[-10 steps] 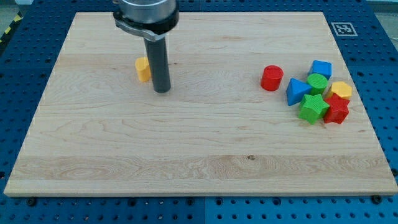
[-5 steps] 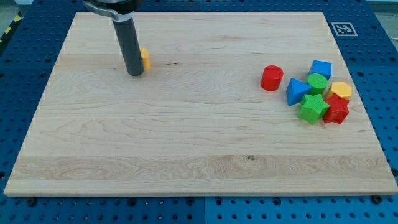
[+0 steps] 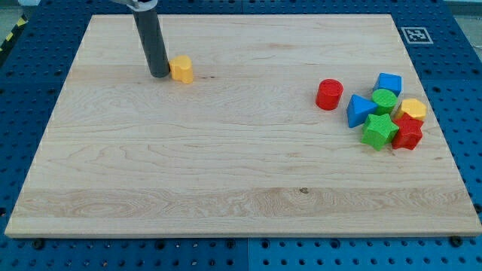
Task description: Push the yellow heart to the top center
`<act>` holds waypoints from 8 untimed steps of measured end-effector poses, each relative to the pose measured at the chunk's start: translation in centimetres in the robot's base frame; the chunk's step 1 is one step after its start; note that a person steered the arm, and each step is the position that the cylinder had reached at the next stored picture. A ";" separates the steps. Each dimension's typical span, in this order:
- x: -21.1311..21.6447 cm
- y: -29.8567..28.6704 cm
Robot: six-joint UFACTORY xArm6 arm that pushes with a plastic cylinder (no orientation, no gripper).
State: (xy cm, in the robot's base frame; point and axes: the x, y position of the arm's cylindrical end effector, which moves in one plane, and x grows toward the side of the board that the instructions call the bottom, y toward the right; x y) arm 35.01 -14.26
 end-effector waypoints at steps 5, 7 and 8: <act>1.5 4.9; 1.4 5.7; 1.4 4.7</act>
State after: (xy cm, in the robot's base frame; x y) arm 36.45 -9.58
